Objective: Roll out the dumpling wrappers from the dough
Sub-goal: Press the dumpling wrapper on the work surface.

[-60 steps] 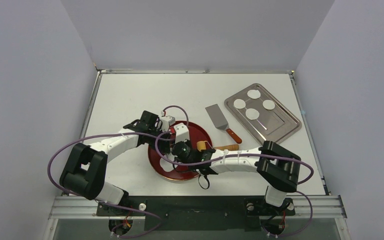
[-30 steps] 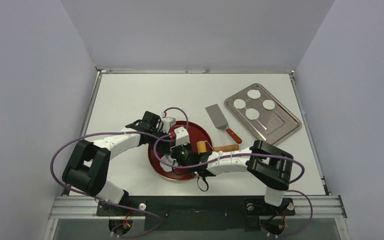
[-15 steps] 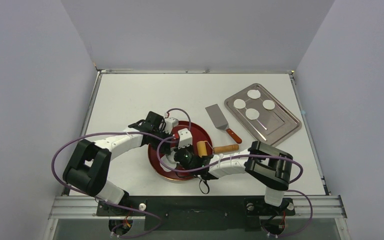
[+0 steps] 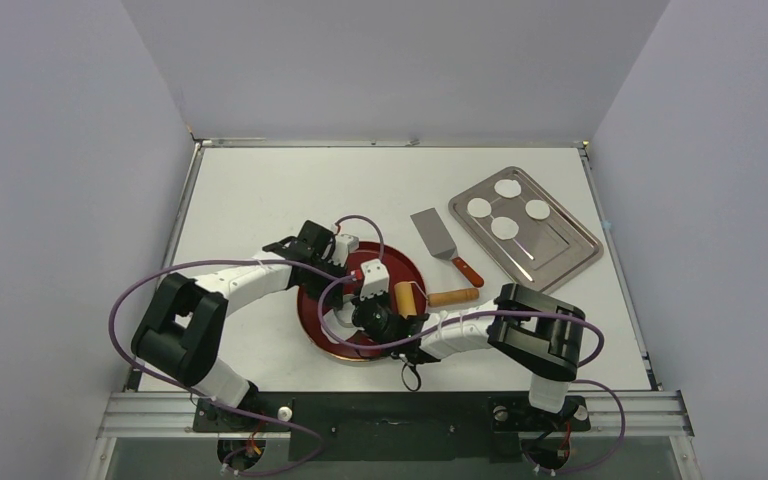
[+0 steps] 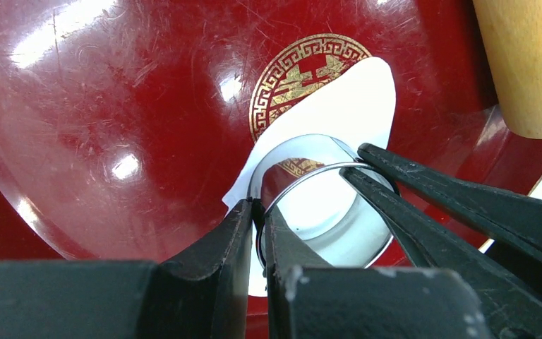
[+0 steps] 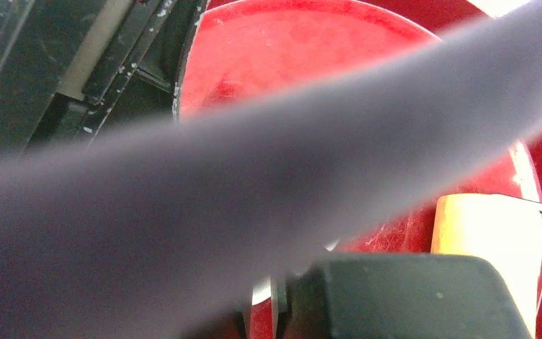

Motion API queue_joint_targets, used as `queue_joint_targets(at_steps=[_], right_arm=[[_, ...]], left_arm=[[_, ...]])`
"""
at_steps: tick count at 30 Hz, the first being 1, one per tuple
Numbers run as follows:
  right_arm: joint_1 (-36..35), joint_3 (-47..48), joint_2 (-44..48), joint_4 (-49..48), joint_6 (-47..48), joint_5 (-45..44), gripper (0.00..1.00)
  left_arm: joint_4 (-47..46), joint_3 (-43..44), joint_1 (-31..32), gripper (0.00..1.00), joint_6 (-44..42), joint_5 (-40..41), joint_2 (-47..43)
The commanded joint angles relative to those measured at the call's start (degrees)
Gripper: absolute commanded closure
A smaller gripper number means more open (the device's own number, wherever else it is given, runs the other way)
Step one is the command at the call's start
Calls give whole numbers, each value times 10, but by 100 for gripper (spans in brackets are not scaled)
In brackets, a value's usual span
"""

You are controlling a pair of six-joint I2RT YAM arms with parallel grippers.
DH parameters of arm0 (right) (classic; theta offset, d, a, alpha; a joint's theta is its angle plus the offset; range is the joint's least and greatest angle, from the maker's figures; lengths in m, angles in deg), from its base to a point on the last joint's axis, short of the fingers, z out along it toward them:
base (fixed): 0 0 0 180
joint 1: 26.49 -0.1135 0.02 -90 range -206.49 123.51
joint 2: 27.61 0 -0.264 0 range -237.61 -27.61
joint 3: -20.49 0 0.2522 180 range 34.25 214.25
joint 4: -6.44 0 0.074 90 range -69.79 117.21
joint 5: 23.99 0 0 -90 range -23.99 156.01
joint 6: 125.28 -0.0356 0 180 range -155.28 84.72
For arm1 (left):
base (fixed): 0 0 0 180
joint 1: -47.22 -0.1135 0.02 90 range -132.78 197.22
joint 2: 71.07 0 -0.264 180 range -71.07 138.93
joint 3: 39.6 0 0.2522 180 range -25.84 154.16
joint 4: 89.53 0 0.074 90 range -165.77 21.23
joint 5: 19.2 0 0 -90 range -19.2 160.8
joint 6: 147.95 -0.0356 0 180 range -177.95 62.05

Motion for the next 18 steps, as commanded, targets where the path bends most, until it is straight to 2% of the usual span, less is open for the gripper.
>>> queue_joint_targets(at_steps=[1,11,18], right_arm=[[-10,-31,-12,43,0,24,100],[-12,-64,-15,16,-19,26,100],[-16,-41,-13,75,-23,21,100]], left_arm=[[-3,13,4,100,29,2,39],[-31,-14,11,100,57,0,39],[-27,-5,7,100,78,-24,75]])
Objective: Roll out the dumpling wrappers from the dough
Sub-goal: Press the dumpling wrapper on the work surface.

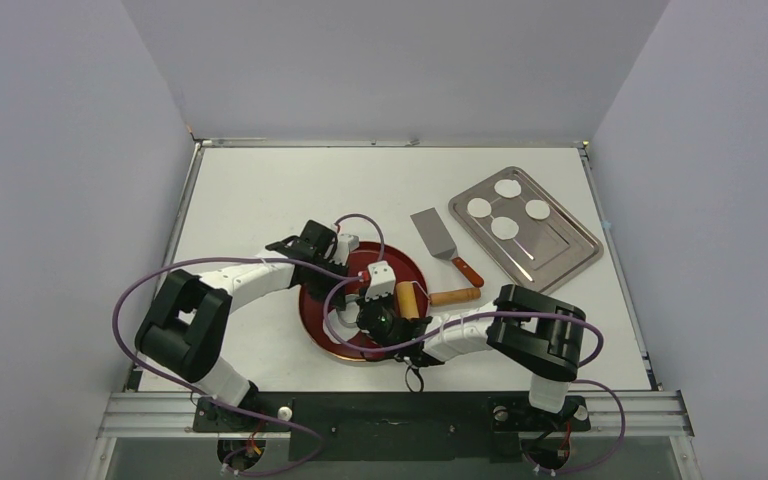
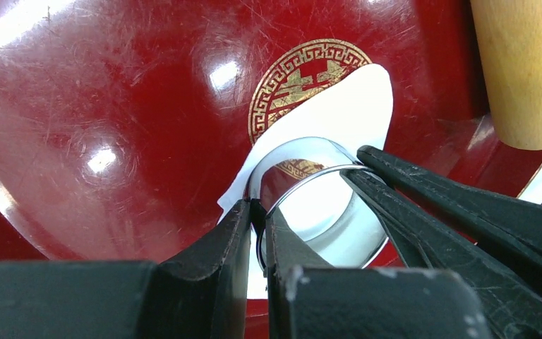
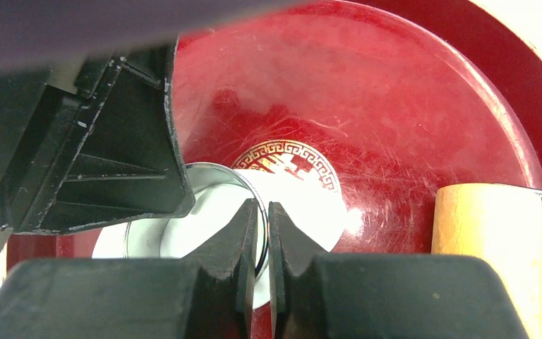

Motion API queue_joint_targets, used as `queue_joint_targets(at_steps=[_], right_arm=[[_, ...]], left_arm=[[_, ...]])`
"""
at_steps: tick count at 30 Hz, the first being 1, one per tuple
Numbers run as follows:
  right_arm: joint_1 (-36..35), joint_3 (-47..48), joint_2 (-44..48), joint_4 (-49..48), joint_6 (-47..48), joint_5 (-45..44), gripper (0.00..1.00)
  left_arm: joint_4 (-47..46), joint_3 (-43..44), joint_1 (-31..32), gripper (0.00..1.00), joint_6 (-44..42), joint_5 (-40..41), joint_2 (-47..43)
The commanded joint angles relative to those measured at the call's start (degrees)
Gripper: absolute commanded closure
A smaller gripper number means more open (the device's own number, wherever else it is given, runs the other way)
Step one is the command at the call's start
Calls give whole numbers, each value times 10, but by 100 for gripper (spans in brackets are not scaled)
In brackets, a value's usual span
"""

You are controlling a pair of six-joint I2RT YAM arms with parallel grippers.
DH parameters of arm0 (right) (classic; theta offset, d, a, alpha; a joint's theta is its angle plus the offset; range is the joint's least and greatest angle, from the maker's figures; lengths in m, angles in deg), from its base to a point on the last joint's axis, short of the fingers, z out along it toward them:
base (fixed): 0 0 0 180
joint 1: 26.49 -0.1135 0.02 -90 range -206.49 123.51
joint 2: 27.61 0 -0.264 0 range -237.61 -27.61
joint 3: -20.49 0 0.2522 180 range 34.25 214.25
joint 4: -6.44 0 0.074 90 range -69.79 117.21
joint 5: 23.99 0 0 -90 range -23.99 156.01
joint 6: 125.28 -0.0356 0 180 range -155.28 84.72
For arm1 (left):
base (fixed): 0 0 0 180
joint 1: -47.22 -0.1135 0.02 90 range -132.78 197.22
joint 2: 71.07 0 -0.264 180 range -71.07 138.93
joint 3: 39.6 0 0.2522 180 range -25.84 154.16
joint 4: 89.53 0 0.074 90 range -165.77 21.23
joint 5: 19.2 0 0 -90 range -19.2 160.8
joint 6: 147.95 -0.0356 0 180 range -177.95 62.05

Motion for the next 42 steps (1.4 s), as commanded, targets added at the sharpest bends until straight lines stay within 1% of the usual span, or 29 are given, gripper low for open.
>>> queue_joint_targets(at_steps=[1,5,12,20,28,34,38,41,42], right_arm=[[-17,-4,-10,135,-6,31,100],[-17,-20,-7,122,-20,35,100],[-22,-9,-31,121,-29,39,100],[-21,1,-49,109,-26,53,100],[-20,19,-52,96,-26,70,100],[-22,12,-52,101,-43,71,100],[-34,5,-59,85,-79,76,100],[-45,28,-68,111,-88,63,100],[-44,31,-68,115,-77,64,100]], left_arm=[[-31,-18,-2,100,40,-19,54],[-41,-30,-3,100,42,-24,56],[-36,-24,-11,100,42,-33,80],[-36,-26,-13,100,41,-27,66],[-16,-27,-30,100,23,-10,44],[-15,-23,-30,100,18,-16,46],[-10,-16,-32,100,15,-13,57],[-2,-14,-34,100,15,-11,54],[0,-15,-33,100,16,-18,52]])
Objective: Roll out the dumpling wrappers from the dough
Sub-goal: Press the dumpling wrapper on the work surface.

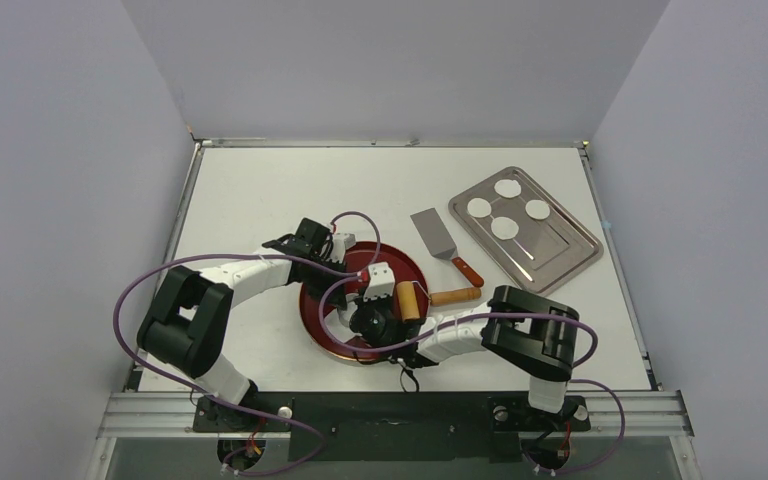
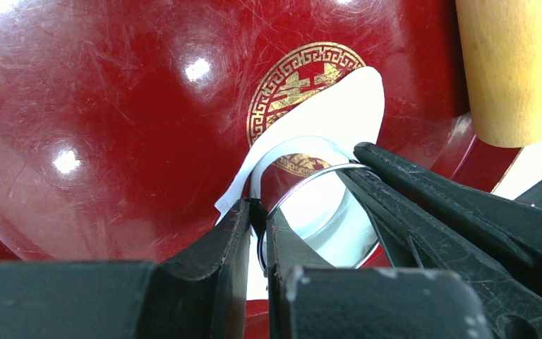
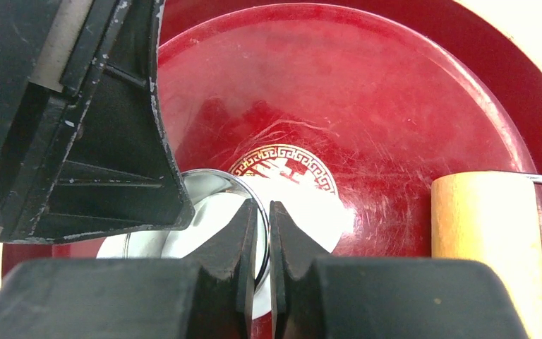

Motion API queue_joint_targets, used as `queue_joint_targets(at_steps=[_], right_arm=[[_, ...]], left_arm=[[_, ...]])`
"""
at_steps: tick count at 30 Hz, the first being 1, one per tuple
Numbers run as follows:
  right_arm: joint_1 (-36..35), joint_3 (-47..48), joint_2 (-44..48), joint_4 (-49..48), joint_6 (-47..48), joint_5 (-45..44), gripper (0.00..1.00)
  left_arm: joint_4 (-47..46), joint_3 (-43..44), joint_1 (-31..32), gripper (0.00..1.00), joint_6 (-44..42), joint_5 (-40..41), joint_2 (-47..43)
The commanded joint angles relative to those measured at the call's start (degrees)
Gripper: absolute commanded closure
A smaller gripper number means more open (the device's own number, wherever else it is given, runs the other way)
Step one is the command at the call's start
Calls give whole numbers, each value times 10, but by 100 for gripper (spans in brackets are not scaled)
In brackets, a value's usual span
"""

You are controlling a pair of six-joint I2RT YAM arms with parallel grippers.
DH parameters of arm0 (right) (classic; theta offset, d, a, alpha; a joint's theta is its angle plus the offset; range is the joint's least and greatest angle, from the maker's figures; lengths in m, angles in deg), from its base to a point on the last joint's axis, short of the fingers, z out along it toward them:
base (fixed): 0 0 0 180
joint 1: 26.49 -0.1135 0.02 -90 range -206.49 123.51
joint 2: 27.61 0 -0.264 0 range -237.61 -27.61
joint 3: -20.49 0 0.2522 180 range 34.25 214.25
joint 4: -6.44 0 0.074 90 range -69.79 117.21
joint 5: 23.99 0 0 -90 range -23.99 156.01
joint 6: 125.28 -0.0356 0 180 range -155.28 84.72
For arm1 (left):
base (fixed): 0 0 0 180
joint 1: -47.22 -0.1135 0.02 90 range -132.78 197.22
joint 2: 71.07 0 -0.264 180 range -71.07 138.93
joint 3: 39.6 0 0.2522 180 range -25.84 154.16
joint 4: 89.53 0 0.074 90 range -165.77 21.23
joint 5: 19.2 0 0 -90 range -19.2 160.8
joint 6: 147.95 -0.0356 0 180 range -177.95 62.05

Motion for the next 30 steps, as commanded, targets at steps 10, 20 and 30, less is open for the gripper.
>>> queue_joint_targets(at_steps=[10,20,30], right_arm=[[-8,-19,-26,100,-11,104,100],[0,16,-33,113,24,99,100],[-18,-18,-11,118,2,97,100]], left_arm=[[-8,-16,29,100,9,52,9],[7,-25,29,100,5,37,3],[14,4,15,100,7,48,32]])
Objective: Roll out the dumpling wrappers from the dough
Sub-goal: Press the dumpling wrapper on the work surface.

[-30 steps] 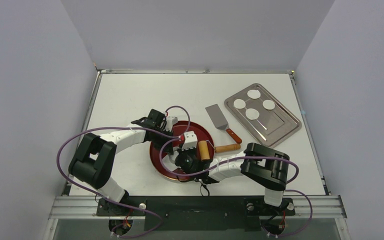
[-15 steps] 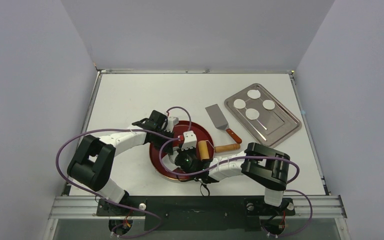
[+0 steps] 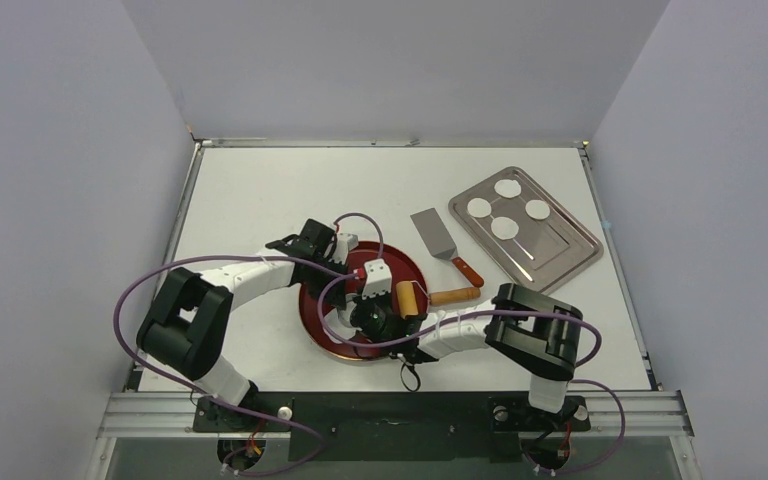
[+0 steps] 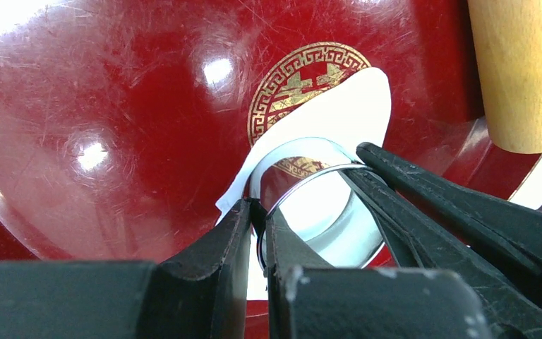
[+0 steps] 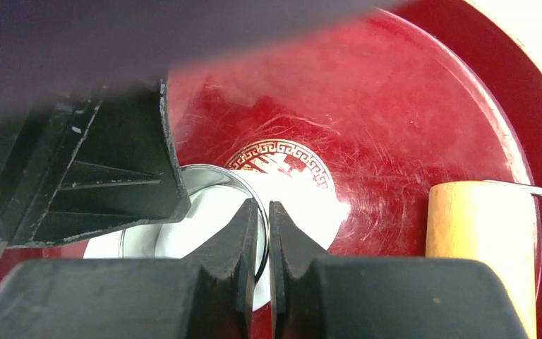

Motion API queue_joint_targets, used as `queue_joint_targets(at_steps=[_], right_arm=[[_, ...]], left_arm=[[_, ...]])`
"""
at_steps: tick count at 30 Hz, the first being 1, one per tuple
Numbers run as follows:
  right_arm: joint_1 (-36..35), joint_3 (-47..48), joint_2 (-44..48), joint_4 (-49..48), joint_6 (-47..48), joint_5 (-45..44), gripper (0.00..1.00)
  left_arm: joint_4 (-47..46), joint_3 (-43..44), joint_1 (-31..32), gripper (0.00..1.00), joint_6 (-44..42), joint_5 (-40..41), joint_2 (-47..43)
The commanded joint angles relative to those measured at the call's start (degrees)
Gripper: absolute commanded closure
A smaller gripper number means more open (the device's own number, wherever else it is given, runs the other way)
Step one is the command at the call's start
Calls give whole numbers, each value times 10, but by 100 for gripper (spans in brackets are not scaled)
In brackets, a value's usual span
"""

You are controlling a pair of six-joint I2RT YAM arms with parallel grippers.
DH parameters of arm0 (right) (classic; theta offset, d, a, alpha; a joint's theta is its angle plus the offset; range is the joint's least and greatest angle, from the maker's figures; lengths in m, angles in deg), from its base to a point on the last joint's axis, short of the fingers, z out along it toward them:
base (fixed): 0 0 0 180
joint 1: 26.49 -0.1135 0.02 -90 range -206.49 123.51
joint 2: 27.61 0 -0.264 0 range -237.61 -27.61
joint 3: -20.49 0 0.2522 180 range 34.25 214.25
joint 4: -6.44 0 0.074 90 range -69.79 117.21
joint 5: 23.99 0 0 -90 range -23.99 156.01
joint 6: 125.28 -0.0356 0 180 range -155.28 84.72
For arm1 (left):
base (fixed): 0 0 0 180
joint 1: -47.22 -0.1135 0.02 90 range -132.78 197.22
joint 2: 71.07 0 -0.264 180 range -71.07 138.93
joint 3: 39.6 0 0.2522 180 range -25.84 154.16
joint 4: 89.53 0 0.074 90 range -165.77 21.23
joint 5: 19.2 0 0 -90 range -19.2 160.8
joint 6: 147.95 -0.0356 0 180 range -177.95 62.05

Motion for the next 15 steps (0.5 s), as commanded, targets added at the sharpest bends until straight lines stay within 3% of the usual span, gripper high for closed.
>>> queue_joint_targets(at_steps=[1,4,11,15], right_arm=[[-37,-35,-18,77,-34,66,100],[-51,-33,-24,77,-45,67,100],[7,-10,-32,58,-3,87,100],[4,-18,-24,68,-9,85,100]], left_arm=[[11,3,-9,100,9,5,49],[5,-14,-11,100,12,-9,42],[4,-32,-5,100,11,-24,20],[3,-17,-6,100,8,-25,25]])
